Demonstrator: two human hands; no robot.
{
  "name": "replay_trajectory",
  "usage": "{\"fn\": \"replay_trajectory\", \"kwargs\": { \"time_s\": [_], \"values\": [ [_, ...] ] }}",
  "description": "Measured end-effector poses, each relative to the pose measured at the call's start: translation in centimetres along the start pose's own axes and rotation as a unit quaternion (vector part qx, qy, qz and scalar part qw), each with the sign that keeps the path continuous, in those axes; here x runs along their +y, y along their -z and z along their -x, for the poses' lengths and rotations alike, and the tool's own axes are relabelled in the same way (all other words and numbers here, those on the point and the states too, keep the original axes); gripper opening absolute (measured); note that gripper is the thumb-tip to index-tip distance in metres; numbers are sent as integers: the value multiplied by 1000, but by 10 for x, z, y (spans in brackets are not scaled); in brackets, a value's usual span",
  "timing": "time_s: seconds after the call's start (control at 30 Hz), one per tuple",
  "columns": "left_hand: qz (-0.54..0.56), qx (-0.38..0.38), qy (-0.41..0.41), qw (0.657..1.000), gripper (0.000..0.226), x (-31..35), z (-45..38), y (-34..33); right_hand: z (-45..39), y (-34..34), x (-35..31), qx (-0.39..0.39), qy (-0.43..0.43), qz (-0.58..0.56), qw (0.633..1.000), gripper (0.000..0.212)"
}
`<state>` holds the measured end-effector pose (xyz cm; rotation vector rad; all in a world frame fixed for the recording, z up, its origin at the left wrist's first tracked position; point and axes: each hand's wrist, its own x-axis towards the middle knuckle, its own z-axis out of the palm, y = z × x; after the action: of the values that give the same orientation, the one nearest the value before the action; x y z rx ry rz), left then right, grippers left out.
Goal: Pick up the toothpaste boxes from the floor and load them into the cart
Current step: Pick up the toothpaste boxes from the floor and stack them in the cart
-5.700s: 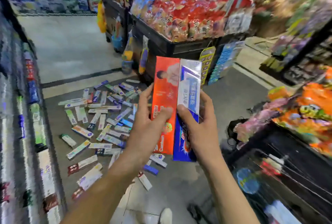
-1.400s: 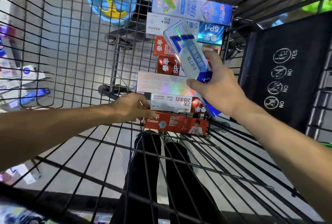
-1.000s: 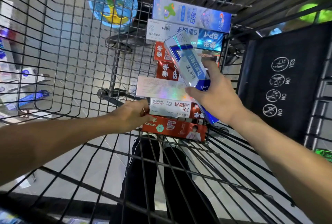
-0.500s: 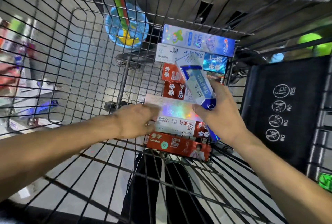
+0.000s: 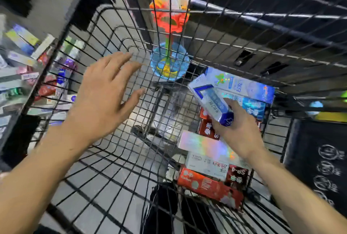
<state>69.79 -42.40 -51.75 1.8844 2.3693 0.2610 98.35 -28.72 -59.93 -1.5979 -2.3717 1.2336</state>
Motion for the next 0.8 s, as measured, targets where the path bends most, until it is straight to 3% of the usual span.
{"fn": "replay_trajectory", "kwargs": {
  "time_s": [0.17,0.27,0.57,0.8],
  "values": [
    [6,46,78,996,56,-22,8,-6,-41,1,-16,-4,3,99,995,68],
    [14,53,104,993,57,-27,5,-7,-62,3,-24,1,19,142,990,64],
    [8,7,86,996,68,-22,4,-20,-103,11,10,60,-15,307,950,51],
    [-22,-55,28,998,74,1,-1,-30,-94,-2,15,124,-46,286,949,63]
  ]
}}
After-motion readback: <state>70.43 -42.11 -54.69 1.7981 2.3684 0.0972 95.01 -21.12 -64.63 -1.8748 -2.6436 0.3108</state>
